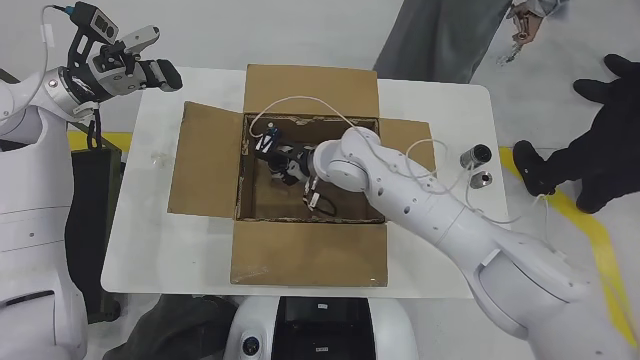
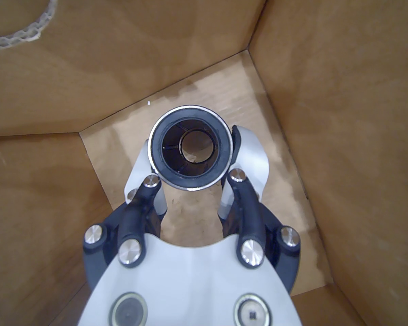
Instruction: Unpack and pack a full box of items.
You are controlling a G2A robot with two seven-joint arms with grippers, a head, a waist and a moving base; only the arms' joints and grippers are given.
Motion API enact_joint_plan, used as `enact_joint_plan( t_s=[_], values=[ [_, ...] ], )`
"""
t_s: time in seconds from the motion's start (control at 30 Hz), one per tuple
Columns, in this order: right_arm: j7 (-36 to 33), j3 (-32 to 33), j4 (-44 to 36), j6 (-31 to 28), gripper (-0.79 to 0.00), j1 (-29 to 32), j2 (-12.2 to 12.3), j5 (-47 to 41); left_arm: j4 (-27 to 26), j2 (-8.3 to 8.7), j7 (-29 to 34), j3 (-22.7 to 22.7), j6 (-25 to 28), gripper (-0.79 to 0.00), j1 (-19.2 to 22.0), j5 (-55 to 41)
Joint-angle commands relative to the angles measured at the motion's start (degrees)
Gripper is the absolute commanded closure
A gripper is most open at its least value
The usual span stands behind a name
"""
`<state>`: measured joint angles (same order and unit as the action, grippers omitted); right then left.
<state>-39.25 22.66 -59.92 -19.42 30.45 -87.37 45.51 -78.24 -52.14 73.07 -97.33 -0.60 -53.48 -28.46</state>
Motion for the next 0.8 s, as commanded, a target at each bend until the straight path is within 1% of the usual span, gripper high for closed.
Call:
enact_joint_plan(
  t_s=[0.0, 0.07, 0.17, 0.47, 0.53, 0.67, 0.77],
  values=[
    [-0.1, 0.1, 0.4, -0.1, -0.172, 0.1, -0.2, 0.2, 0.0, 0.0, 0.0, 0.0, 0.0, -0.785, 0.0, 0.0],
    [-0.3, 0.2, 0.7, -0.2, -0.262, 0.3, -0.5, 0.4, 0.0, 0.0, 0.0, 0.0, 0.0, -0.785, 0.0, 0.0],
    [-0.5, 0.7, 0.8, -0.5, -0.357, 0.6, -0.6, 0.8, 0.0, 0.0, 0.0, 0.0, 0.0, -0.785, 0.0, 0.0],
    [-1.4, 3.3, -1.7, -1.4, -0.52, 2.0, 0.0, 2.1, 0.0, 0.0, 0.0, 0.0, 0.0, -0.785, 0.0, 0.0],
    [-1.6, 4.2, -3.3, -2.0, -0.594, 2.6, 0.4, 2.2, 0.0, 0.0, 0.0, 0.0, 0.0, -0.785, 0.0, 0.0],
    [-2.0, 6.6, -8.5, -2.6, -0.659, 4.4, 1.7, 3.5, 0.0, 0.0, 0.0, 0.0, 0.0, -0.785, 0.0, 0.0],
    [-2.4, 9.2, -12.8, -3.2, -0.668, 6.4, 3.1, 4.1, 0.0, 0.0, 0.0, 0.0, 0.0, -0.785, 0.0, 0.0]
  ],
)
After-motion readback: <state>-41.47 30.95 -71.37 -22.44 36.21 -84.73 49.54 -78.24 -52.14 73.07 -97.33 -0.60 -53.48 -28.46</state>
